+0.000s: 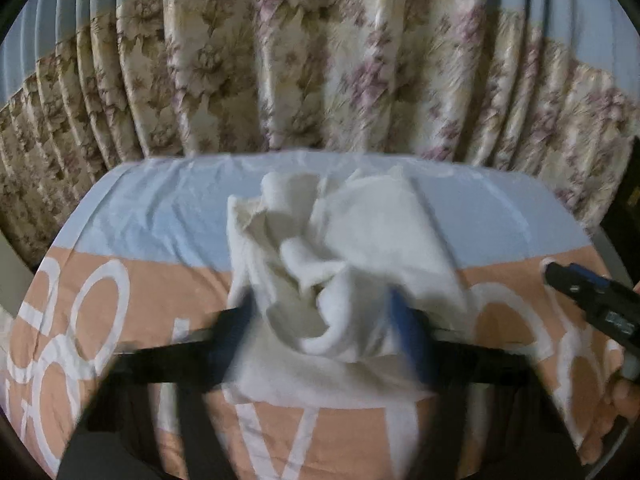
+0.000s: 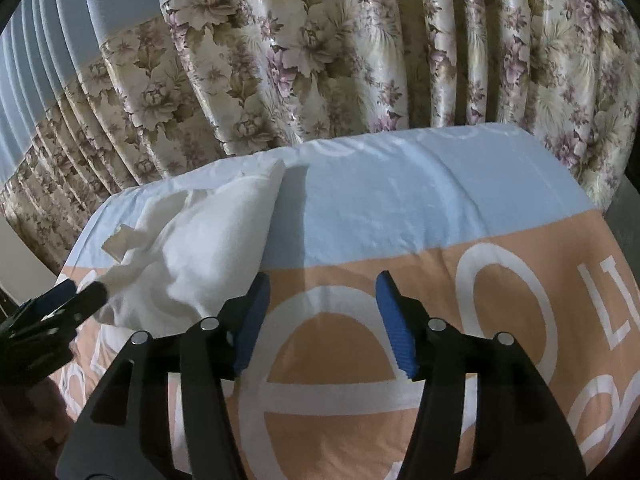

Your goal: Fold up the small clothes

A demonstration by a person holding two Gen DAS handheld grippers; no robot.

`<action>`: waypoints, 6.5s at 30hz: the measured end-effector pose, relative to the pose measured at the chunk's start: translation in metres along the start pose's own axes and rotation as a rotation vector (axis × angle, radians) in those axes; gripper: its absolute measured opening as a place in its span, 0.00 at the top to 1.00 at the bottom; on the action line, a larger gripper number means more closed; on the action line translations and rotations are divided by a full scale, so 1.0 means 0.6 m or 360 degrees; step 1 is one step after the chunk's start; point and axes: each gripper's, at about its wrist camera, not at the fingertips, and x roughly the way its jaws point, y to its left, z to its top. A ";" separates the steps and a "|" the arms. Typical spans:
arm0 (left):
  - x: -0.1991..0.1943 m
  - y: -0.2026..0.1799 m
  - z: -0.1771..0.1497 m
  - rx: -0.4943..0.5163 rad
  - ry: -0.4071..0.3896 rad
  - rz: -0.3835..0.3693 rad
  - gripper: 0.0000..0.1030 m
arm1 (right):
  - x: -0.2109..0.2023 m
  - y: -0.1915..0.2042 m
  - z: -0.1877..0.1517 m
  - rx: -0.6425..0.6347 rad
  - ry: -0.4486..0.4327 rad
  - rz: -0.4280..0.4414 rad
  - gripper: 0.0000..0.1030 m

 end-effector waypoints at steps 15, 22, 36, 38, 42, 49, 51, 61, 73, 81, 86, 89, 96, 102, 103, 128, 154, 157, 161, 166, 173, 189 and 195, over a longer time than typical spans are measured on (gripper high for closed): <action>0.026 0.182 -0.082 -0.0485 0.0185 0.0172 0.98 | 0.039 0.073 -0.050 -0.0090 0.0111 0.0088 0.38; -0.059 0.137 -0.026 -0.0310 -0.0136 -0.0046 0.33 | 0.053 0.079 -0.058 -0.0086 0.0134 0.0089 0.34; 0.031 0.049 -0.029 -0.0034 0.0050 -0.0060 0.94 | 0.057 0.064 -0.069 -0.0067 0.0162 0.0077 0.33; 0.024 0.039 -0.033 0.0035 -0.0003 -0.0012 0.94 | 0.058 0.065 -0.070 -0.0064 0.0162 0.0075 0.33; 0.004 0.053 -0.030 0.0015 -0.0074 0.0080 0.94 | 0.057 0.065 -0.070 -0.0064 0.0154 0.0073 0.33; 0.033 0.102 -0.061 0.0024 0.0041 0.0286 0.94 | 0.060 0.080 -0.071 -0.0087 0.0150 0.0083 0.33; 0.050 0.111 -0.074 0.0027 0.0088 0.0299 0.93 | 0.067 0.082 -0.075 -0.0086 0.0170 0.0083 0.33; 0.000 0.150 -0.042 -0.0068 -0.0063 0.0271 0.25 | 0.079 0.069 -0.078 -0.0067 0.0186 0.0077 0.30; 0.069 0.107 0.091 0.0087 -0.0043 0.0215 0.24 | 0.095 0.029 -0.073 0.0005 0.0196 0.0062 0.27; 0.158 0.099 0.079 0.0069 0.0173 0.0173 0.42 | 0.103 0.011 -0.061 0.0016 0.0194 0.0038 0.26; 0.137 0.100 0.085 0.0094 0.0061 0.0244 0.75 | 0.111 0.011 -0.059 0.0010 0.0202 0.0032 0.26; 0.142 0.106 0.084 0.0127 0.0082 0.0309 0.80 | 0.113 0.014 -0.058 0.0004 0.0200 0.0036 0.26; 0.172 0.118 0.057 0.0216 0.0007 0.0523 0.40 | 0.116 0.040 -0.051 -0.0041 0.0193 0.0059 0.26; 0.156 0.181 0.062 -0.0072 0.0032 0.0334 0.13 | 0.110 0.054 -0.045 -0.0073 0.0177 0.0066 0.25; 0.151 0.182 0.061 -0.0080 0.0028 0.0320 0.12 | 0.109 0.055 -0.044 -0.0077 0.0173 0.0066 0.24; 0.059 0.227 0.028 -0.0192 -0.0015 0.0267 0.12 | 0.079 0.116 -0.004 -0.0199 0.0073 0.0064 0.18; 0.139 0.152 0.008 -0.0282 0.0129 0.0001 0.08 | 0.159 0.153 0.027 -0.0150 0.0047 0.0146 0.14; 0.150 0.150 0.002 -0.0322 0.0176 -0.0021 0.07 | 0.182 0.158 0.030 -0.0132 0.0073 0.0159 0.14; 0.160 0.152 -0.005 -0.0356 0.0186 -0.0070 0.07 | 0.219 0.156 0.025 -0.0078 0.0150 0.0209 0.16; 0.163 0.148 -0.013 -0.0330 0.0140 -0.0098 0.08 | 0.249 0.144 0.022 0.0021 0.0245 0.0446 0.46; 0.138 0.091 0.000 -0.0150 0.0019 -0.0051 0.64 | 0.236 0.156 0.027 -0.0035 0.0192 0.0465 0.66; 0.096 0.065 0.022 -0.0256 -0.0023 -0.0195 0.72 | 0.172 0.146 0.055 -0.0114 0.0065 0.0446 0.70; 0.068 -0.017 0.021 -0.0190 -0.0033 -0.0233 0.72 | 0.118 0.081 0.060 -0.0109 0.0035 0.0404 0.70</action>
